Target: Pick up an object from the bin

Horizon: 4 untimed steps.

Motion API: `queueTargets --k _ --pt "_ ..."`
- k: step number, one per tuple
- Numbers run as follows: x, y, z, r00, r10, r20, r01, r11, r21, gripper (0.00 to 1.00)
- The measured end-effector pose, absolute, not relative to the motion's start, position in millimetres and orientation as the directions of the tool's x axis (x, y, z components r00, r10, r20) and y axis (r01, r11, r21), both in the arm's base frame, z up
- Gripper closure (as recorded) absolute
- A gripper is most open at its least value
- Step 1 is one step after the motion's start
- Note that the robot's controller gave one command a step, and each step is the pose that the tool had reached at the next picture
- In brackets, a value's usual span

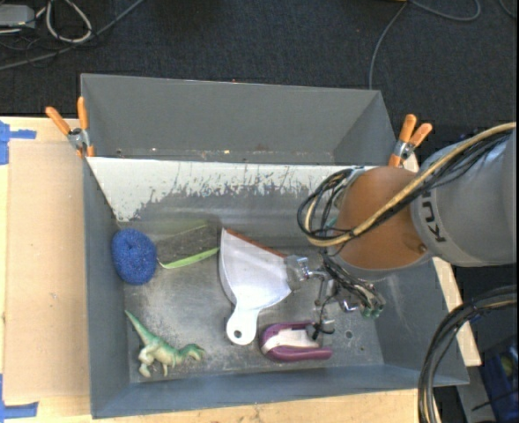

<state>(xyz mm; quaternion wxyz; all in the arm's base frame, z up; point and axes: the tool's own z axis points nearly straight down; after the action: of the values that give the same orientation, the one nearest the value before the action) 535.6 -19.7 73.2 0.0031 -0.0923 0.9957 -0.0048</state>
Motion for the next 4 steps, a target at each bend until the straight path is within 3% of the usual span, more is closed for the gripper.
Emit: queueTargets --k 1,2,3,4 --pt "538.4 -15.9 72.5 -0.939 -0.344 -0.002 -0.344 0.939 -0.007 0.00" --pt "532.7 -13.8 71.8 -1.000 -0.025 -0.002 -0.025 1.000 -0.008 0.00" --pt "539.9 15.0 72.0 -0.980 -0.201 -0.002 -0.201 0.980 -0.011 0.00" --pt "540.7 37.7 72.0 -0.973 -0.229 -0.002 -0.229 0.973 -0.010 0.00"
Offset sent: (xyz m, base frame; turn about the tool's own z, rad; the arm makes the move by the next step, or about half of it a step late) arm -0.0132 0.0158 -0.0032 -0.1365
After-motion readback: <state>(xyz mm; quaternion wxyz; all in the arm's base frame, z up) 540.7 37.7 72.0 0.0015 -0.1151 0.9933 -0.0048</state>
